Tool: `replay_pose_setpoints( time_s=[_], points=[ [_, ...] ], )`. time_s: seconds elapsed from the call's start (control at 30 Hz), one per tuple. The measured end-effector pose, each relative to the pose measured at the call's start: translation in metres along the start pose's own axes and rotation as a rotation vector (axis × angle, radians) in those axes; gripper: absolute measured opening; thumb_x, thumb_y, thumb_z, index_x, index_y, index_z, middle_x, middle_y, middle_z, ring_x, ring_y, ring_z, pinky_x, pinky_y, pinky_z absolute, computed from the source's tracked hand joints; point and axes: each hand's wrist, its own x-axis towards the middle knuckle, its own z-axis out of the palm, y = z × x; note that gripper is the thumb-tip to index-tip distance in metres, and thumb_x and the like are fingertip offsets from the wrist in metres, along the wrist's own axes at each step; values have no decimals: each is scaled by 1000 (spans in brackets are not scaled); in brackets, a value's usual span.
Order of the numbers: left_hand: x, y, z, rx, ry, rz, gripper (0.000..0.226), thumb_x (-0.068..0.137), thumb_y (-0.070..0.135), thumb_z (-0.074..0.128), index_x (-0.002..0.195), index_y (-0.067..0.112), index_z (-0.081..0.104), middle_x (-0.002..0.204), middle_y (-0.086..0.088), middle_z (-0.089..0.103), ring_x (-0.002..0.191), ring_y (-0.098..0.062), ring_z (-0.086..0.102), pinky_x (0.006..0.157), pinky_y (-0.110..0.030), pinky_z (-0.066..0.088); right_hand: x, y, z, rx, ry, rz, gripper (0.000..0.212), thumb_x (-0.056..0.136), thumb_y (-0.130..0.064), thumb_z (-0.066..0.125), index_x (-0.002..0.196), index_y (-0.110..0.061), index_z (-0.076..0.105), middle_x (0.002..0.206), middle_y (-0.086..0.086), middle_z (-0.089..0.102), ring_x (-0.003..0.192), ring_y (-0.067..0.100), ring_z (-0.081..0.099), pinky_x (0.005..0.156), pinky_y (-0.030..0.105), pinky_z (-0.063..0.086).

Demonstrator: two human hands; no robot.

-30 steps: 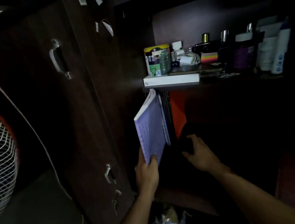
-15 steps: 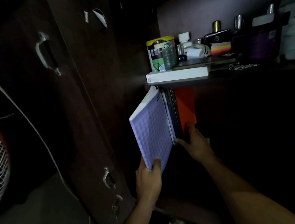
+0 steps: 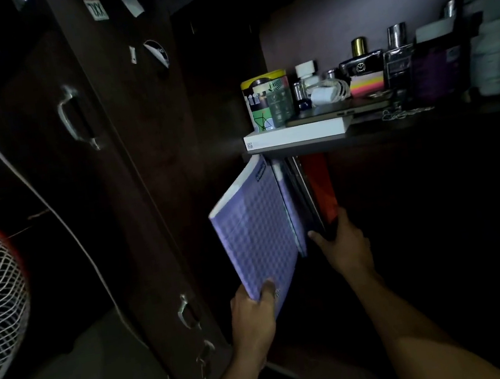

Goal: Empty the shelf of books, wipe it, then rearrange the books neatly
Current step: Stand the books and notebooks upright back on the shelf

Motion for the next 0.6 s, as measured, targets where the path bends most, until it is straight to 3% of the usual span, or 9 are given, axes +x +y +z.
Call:
replay_pose_setpoints(
  time_s=[0.1, 0.17, 0.3, 0.4, 0.6],
  points=[
    [-5, -2, 0, 27, -27, 28, 26, 84, 47, 62, 104, 30, 66, 102, 14, 69, 100, -14, 66, 90, -35, 54, 4, 2, 1, 20, -43, 27, 70, 95, -39, 60, 154, -24, 27, 135, 14, 61, 117, 36, 62, 101, 50, 49],
    [-6, -3, 2, 69, -75, 37, 37, 79, 53, 57, 107, 32, 69, 108, 11, 70, 105, -12, 65, 92, -37, 54, 7, 5, -4, 12, -58, 46, 59, 97, -35, 58, 151, -20, 36, 131, 15, 63, 111, 34, 64, 95, 46, 54],
    [-6, -3, 4, 90, -129, 42, 21, 81, 57, 54, 98, 48, 63, 113, 15, 68, 105, -8, 64, 93, -38, 54, 7, 5, -12, -26, -80, 100, 40, 102, -28, 55, 135, -7, 51, 120, 18, 65, 100, 33, 66, 80, 34, 54],
    [-7, -1, 4, 83, -132, 63, 18, 81, 54, 54, 94, 46, 64, 108, 18, 70, 104, -6, 65, 94, -38, 54, 4, 2, -16, -60, -98, 99, 38, 103, -24, 52, 133, -1, 51, 123, 21, 63, 101, 34, 65, 74, 29, 47],
    [-3, 1, 4, 70, -144, 3, 9, 96, 46, 59, 91, 39, 63, 103, 17, 69, 97, -6, 66, 87, -33, 53, -13, 10, -29, -53, -121, 69, 38, 105, -28, 49, 134, -4, 51, 123, 17, 64, 94, 26, 64, 74, 27, 47]
  ],
)
